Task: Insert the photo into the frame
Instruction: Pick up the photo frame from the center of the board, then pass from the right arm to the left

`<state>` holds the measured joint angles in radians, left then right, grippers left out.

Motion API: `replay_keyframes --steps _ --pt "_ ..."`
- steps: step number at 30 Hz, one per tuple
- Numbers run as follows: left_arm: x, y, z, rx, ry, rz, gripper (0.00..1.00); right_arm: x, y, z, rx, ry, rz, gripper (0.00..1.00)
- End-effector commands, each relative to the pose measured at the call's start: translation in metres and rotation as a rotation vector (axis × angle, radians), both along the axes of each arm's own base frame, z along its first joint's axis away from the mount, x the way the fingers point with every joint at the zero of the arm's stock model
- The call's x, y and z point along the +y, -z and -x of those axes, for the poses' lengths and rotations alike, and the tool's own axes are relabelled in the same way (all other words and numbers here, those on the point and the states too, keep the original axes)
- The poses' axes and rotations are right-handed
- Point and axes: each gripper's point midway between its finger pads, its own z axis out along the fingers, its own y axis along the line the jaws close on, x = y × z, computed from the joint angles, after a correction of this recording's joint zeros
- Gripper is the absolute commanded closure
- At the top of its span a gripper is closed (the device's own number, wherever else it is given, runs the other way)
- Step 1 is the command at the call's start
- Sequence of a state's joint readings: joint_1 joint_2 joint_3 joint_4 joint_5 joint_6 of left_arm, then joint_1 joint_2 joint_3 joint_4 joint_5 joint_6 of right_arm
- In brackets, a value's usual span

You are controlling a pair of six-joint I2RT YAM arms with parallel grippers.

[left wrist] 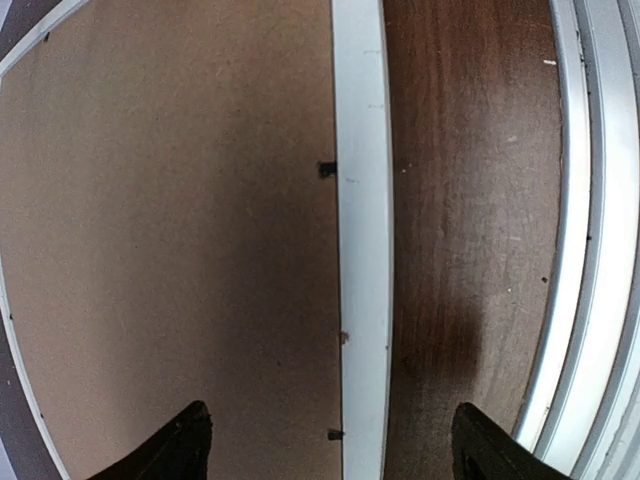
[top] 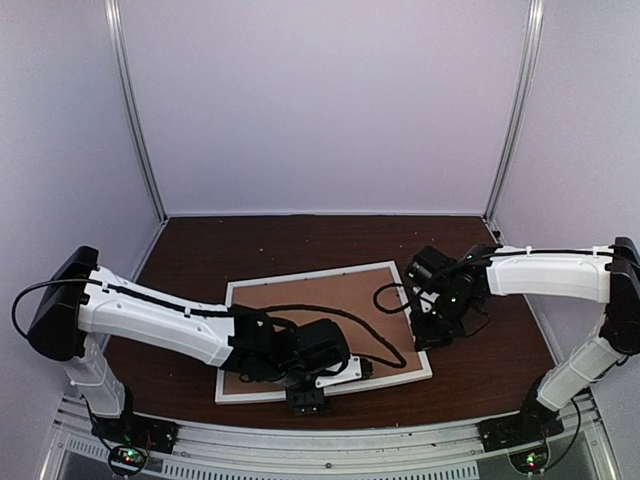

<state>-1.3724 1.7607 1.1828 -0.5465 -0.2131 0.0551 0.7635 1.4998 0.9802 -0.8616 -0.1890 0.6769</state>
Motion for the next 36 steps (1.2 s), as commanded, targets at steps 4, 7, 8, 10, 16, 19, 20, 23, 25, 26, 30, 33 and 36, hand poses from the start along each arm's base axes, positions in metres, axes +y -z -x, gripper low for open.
replay_keyframes --steps 4,7,8,10,16,19,20,23,25,26,30,33,36 --pt "-0.009 0.004 -0.008 -0.112 0.047 0.005 0.16 0.022 -0.034 -0.009 -0.018 0.014 -0.148 1.0" --pt "-0.011 0.009 -0.015 -0.18 0.045 -0.01 0.16 0.026 -0.04 -0.009 -0.012 0.015 -0.178 1.0" --pt "-0.012 0.012 -0.016 -0.194 0.049 -0.022 0.16 0.027 -0.042 -0.009 -0.01 0.015 -0.185 1.0" --pt "-0.015 0.016 -0.017 -0.212 0.06 -0.026 0.16 0.029 -0.045 -0.009 -0.004 0.015 -0.199 1.0" --pt "-0.023 0.025 -0.027 -0.281 0.042 -0.041 0.16 0.03 -0.052 -0.008 0.001 0.01 -0.21 1.0" --pt "-0.021 0.025 -0.039 -0.361 0.008 -0.061 0.16 0.03 -0.053 -0.007 0.006 0.009 -0.211 1.0" --pt "-0.02 0.025 -0.042 -0.385 -0.001 -0.066 0.16 0.03 -0.053 -0.007 0.008 0.009 -0.213 1.0" --pt "-0.019 0.025 -0.048 -0.452 -0.013 -0.083 0.18 0.029 -0.051 -0.006 0.013 0.007 -0.208 1.0" --pt "-0.018 0.025 -0.049 -0.476 -0.018 -0.086 0.21 0.029 -0.049 -0.005 0.018 0.004 -0.202 1.0" --pt "-0.018 0.025 -0.049 -0.483 -0.017 -0.088 0.23 0.028 -0.047 -0.005 0.02 0.0 -0.197 1.0" --pt "-0.021 0.018 -0.049 -0.486 -0.025 -0.073 0.37 0.025 -0.04 -0.004 0.03 -0.004 -0.173 1.0" --pt "-0.022 0.015 -0.049 -0.488 -0.03 -0.065 0.46 0.022 -0.037 -0.003 0.031 -0.004 -0.161 1.0" --pt "-0.021 0.01 -0.05 -0.505 -0.035 -0.06 0.54 0.019 -0.041 -0.005 0.014 -0.001 -0.156 0.96"
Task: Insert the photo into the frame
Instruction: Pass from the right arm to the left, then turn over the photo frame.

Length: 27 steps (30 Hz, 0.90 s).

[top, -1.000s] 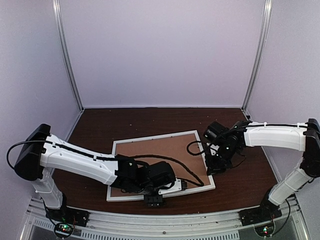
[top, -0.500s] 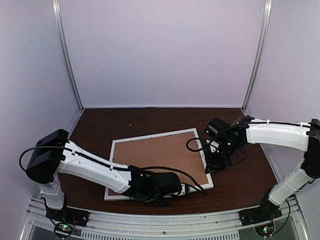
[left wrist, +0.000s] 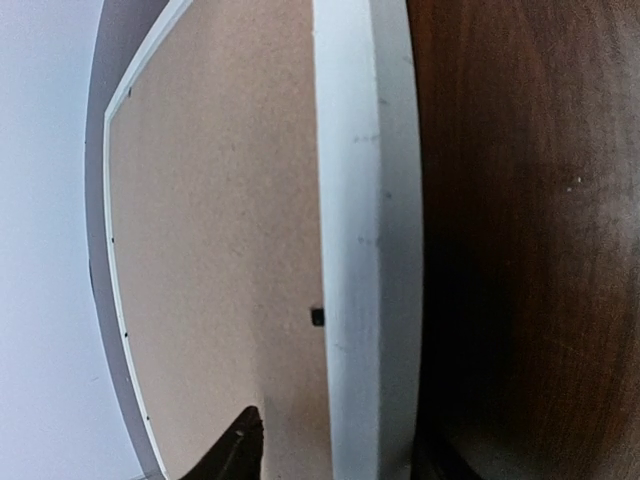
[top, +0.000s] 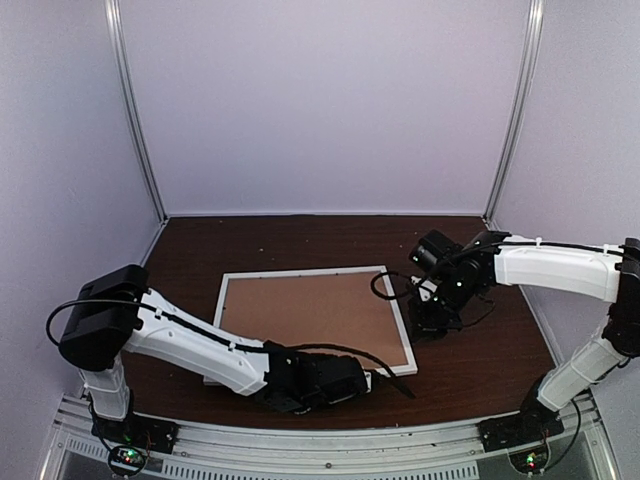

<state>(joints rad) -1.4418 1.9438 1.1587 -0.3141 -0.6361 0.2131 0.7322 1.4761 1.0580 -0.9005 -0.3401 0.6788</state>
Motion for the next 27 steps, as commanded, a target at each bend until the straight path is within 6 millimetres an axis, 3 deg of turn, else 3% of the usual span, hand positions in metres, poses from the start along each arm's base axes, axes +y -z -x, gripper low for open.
replay_keyframes --steps 1,7,11,17,23,27 --pt "-0.006 -0.022 -0.012 -0.085 -0.029 0.062 0.57 -0.005 -0.012 -0.007 -0.049 0.004 -0.003 0.94" --pt "-0.008 -0.036 -0.014 -0.115 -0.013 0.072 0.73 -0.013 -0.02 -0.011 -0.061 0.013 -0.005 0.83" --pt "-0.006 -0.055 -0.017 -0.14 -0.017 0.076 0.82 -0.015 -0.03 -0.015 -0.073 0.007 -0.007 0.63" --pt "-0.001 -0.113 -0.022 -0.205 -0.019 0.115 0.88 -0.025 -0.058 -0.029 -0.13 0.001 -0.002 0.45" --pt "0.0 -0.172 -0.024 -0.231 0.008 0.151 1.0 -0.043 -0.091 -0.045 -0.2 0.02 0.004 0.42" --pt "-0.001 -0.198 -0.029 -0.212 0.012 0.157 1.0 -0.056 -0.113 -0.056 -0.254 0.045 0.0 0.41"
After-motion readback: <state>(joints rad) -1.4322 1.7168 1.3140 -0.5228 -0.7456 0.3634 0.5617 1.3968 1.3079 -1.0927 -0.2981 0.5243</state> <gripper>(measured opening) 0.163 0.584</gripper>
